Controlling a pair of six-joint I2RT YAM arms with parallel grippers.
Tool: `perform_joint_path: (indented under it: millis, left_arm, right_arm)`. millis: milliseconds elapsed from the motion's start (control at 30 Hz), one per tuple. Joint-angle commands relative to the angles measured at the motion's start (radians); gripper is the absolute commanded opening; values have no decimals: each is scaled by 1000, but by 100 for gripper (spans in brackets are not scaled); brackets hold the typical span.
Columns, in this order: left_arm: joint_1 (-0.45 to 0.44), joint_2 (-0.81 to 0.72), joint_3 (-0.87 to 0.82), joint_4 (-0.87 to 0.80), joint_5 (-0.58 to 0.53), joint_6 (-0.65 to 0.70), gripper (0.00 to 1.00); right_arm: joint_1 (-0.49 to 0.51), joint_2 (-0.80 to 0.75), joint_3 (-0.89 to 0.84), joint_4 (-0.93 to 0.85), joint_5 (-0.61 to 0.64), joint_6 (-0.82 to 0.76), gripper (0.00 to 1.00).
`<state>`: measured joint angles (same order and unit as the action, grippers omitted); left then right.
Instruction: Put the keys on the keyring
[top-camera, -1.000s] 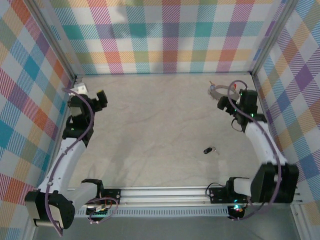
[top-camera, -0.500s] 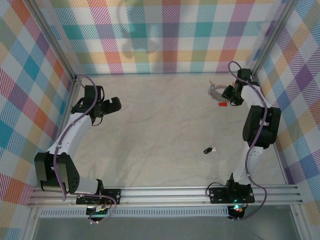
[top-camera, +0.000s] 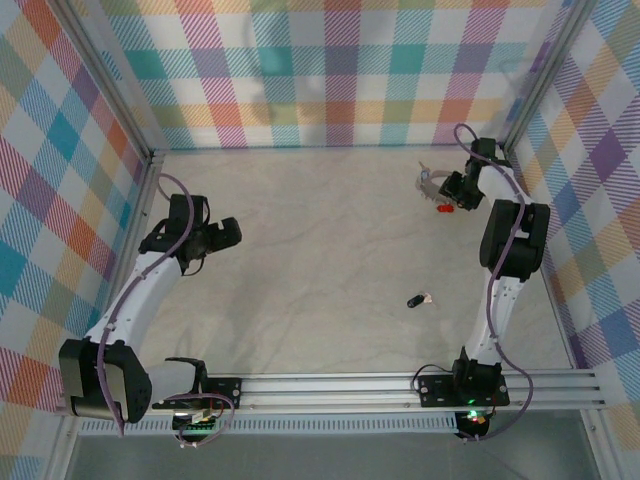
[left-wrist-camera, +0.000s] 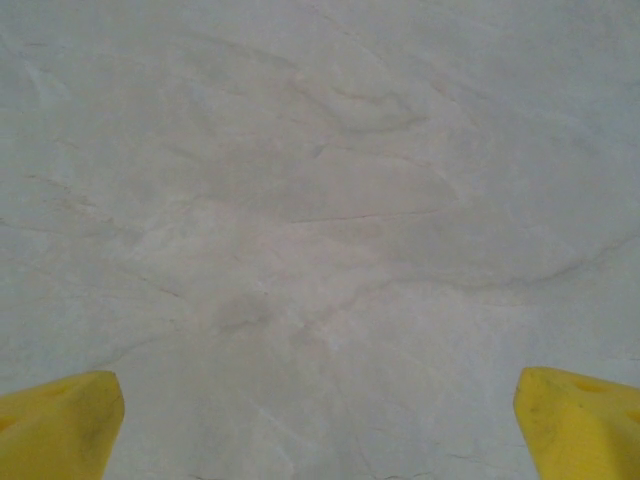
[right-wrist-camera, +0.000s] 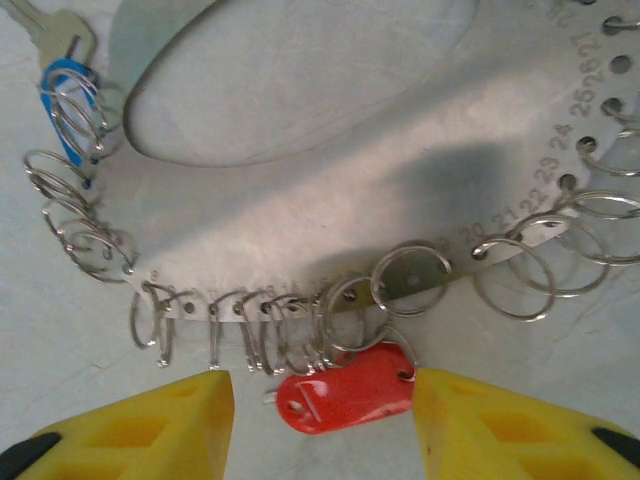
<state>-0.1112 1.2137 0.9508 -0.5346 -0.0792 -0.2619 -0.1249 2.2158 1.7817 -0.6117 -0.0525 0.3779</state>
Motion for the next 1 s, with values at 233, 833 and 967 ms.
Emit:
perform_joint_path:
  millis: [233,833,967]
  left_arm:
    - [-7,22,6,-21,-62,-10,100]
    - [-7,40,25,-28,-35,-26,100]
    - [-7,23,21,-33,-37,-26,100]
  right_arm:
    - [22,-16,-113,128,-105,70,59]
    - [112,-201,-430,111,-111,36,59]
    - [151,-301,-561,133,-127,41,59]
